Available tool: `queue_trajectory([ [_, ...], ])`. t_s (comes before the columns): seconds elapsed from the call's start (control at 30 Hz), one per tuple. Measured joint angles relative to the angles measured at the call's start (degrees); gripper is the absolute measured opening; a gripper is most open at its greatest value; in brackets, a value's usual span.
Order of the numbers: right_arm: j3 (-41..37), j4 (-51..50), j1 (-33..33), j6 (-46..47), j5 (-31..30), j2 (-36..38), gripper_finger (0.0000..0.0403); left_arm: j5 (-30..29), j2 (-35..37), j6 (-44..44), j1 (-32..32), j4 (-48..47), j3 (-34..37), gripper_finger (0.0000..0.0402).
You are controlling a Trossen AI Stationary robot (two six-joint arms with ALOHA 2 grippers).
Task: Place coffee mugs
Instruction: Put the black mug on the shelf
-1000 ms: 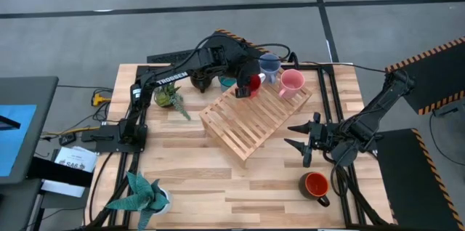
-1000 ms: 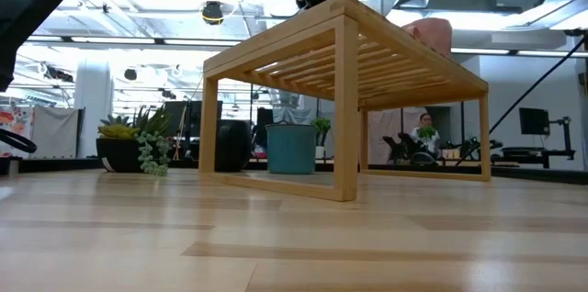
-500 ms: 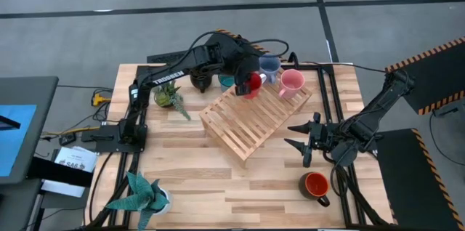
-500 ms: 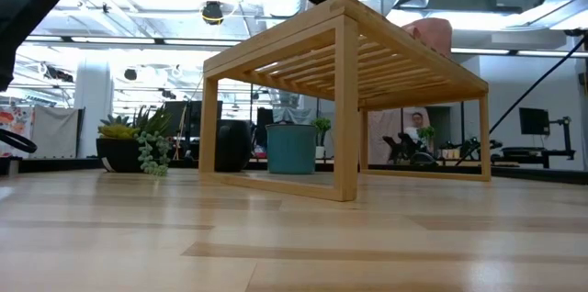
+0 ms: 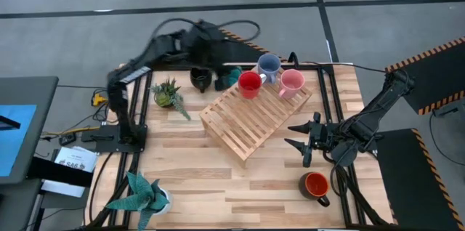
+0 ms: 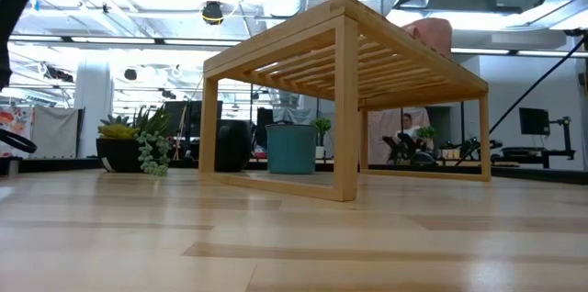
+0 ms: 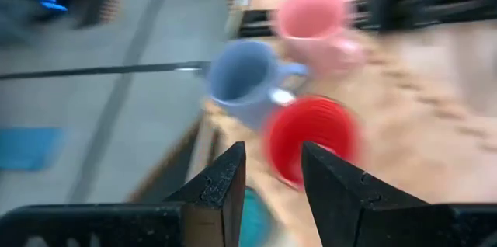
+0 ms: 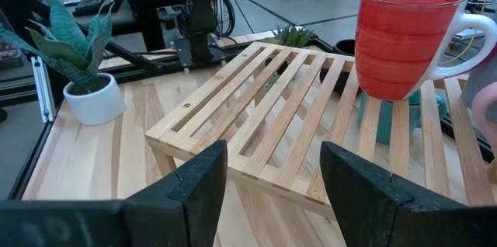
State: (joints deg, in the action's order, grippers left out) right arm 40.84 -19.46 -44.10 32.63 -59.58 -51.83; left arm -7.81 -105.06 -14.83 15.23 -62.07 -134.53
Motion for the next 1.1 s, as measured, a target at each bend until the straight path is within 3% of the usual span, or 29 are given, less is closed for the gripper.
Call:
queue_trajectory([
  [0.1,0.0,0.0,0.0,0.0,0.0,0.0,0.0234,8.0,4.8,3.3,2.0,-1.1,4.3,0.0112],
  [0.17,0.0,0.0,0.0,0.1,0.0,0.0,0.0234,8.9,9.0,4.3,2.7,0.7,10.1,0.0112],
  [0.3,0.0,-0.1,0.0,0.1,0.0,0.0,0.0234,8.4,20.0,4.1,2.8,13.2,30.2,0.0112],
  [0.47,0.0,-0.1,0.0,0.1,0.0,0.0,0.0234,3.3,34.7,1.9,4.3,40.2,60.2,0.0112],
  [0.6,0.0,0.0,0.0,0.4,0.0,0.0,0.0234,-2.6,41.7,-0.4,6.9,52.9,75.3,0.0112],
  [0.73,0.0,0.1,0.1,0.4,-0.1,0.0,0.0234,-5.9,42.2,-1.4,12.3,46.6,76.8,0.0112],
  [0.93,0.0,0.2,2.1,0.4,-0.1,0.0,0.0234,1.6,33.5,-8.8,18.1,23.9,67.0,0.0112],
  [1.1,0.0,0.1,3.9,0.5,2.1,0.0,0.0234,-4.9,23.1,-20.1,16.9,10.1,61.2,0.0112],
])
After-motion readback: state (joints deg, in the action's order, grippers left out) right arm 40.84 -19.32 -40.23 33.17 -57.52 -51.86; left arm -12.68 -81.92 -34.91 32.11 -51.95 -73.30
